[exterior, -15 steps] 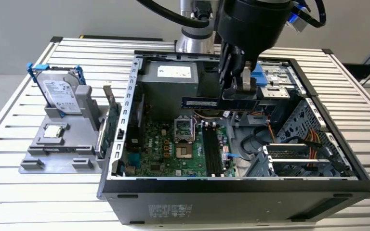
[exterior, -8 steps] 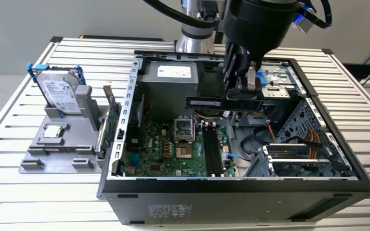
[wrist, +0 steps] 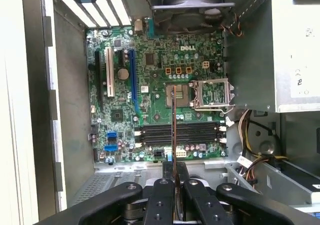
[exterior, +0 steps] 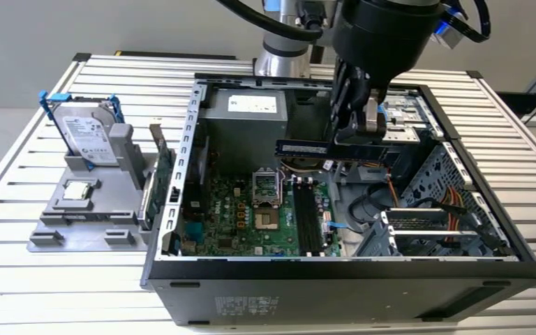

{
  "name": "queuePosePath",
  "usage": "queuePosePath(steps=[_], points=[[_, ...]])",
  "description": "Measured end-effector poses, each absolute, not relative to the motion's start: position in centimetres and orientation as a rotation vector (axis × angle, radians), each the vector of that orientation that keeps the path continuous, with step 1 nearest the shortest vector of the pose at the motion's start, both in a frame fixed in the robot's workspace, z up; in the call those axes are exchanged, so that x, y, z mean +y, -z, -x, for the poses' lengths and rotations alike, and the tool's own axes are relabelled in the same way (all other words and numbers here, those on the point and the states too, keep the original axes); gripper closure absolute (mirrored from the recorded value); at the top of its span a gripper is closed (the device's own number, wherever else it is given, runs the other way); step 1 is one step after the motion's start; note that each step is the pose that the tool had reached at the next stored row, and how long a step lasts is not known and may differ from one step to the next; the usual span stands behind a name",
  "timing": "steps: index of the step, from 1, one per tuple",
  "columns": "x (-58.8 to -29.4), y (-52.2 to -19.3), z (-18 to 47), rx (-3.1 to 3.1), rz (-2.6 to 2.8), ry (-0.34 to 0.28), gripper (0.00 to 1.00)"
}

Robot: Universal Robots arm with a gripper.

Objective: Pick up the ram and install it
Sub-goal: 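Pick up the ram and move it above insertion slot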

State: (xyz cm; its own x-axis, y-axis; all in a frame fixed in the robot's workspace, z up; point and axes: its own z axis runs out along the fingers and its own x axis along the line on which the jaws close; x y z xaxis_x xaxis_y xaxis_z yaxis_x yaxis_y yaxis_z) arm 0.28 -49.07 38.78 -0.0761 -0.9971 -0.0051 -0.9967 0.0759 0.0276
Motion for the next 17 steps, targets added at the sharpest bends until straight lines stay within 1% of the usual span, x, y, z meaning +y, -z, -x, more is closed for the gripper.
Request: queuePosePath(steps=[17], points=[[-49.1, -38.8, -2.5, -2.293, -2.125, 0.037, 1.0]])
